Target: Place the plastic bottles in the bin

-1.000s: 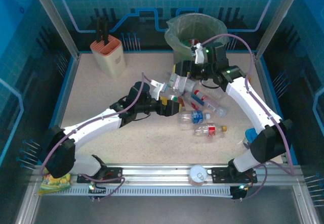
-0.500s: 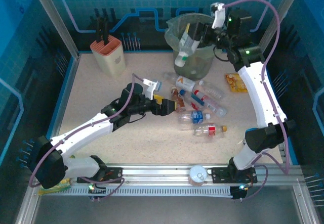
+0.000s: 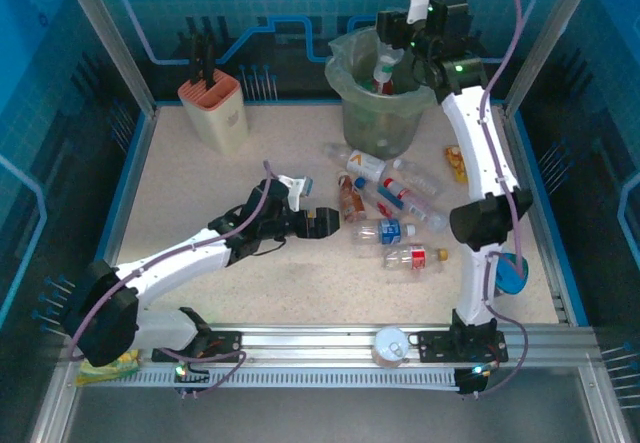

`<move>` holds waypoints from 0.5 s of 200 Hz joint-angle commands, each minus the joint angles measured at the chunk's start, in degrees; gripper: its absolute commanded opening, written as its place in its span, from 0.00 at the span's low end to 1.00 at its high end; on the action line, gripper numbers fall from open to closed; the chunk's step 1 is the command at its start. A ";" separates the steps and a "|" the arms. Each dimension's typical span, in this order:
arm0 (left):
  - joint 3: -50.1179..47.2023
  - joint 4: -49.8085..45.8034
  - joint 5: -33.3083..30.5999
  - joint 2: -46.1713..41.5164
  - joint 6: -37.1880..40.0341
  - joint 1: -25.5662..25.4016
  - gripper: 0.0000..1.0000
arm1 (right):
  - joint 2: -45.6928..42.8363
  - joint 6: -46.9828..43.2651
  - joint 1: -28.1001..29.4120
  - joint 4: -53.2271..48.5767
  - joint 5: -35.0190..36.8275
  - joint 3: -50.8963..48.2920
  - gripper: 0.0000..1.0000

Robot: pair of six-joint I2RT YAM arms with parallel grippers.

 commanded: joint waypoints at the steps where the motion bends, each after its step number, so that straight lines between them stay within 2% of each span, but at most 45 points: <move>1: -1.04 1.41 -1.27 0.72 -1.77 0.50 0.98 | 3.29 -2.39 -1.29 -5.90 1.70 3.74 0.31; 52: 0.80 0.06 -0.59 4.85 -2.67 0.50 0.98 | 7.66 -0.53 -3.30 -8.65 -1.25 0.52 0.31; 100: 4.60 -2.02 -2.57 11.05 -4.66 0.53 0.98 | 10.99 0.43 -3.70 -11.08 -4.06 -0.61 0.32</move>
